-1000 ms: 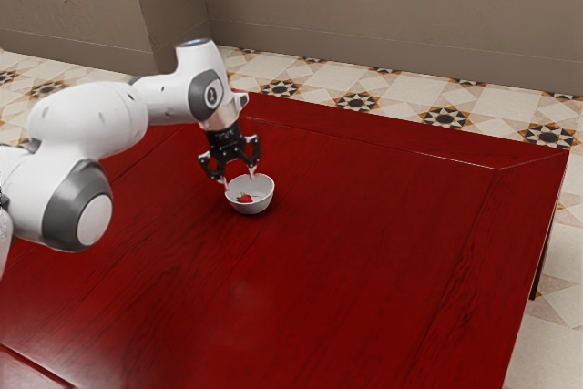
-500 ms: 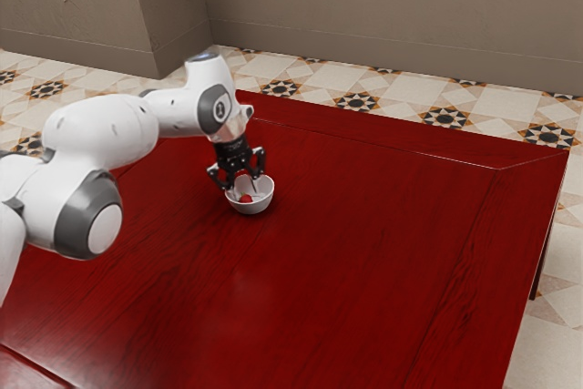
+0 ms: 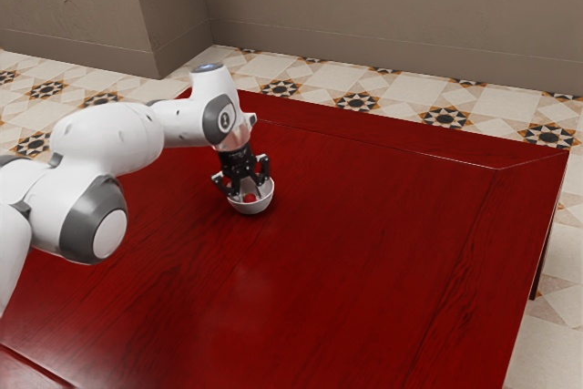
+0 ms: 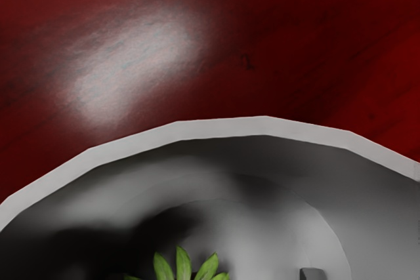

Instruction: Take strawberry from the bowl

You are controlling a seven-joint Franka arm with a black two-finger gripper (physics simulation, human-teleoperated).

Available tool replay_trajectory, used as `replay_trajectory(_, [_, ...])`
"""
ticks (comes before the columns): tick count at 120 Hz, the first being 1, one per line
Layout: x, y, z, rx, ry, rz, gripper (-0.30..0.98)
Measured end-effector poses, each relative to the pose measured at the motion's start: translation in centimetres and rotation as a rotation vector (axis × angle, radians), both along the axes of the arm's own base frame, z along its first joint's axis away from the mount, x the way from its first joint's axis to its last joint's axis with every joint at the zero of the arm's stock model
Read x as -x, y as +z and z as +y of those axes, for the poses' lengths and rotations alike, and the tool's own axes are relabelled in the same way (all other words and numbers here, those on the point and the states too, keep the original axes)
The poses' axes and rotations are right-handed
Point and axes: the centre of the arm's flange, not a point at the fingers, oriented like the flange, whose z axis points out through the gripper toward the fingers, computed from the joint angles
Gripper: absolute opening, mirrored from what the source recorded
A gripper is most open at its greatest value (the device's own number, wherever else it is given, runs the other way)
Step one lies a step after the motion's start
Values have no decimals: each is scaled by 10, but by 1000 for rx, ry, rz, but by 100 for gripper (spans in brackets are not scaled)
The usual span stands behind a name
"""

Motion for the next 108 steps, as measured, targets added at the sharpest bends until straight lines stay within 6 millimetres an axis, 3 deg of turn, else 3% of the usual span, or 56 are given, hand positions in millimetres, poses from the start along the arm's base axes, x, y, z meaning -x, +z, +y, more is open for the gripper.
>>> replay_trajectory(29, [0, 2, 0, -1, 14, -1, 30])
replay_trajectory(53, [0, 5, 1, -10, 16, 1, 17])
replay_trajectory(81, [0, 5, 2, -15, 17, 3, 15])
replay_trajectory(108, [-1, 21, 3, -23, 19, -14, 7])
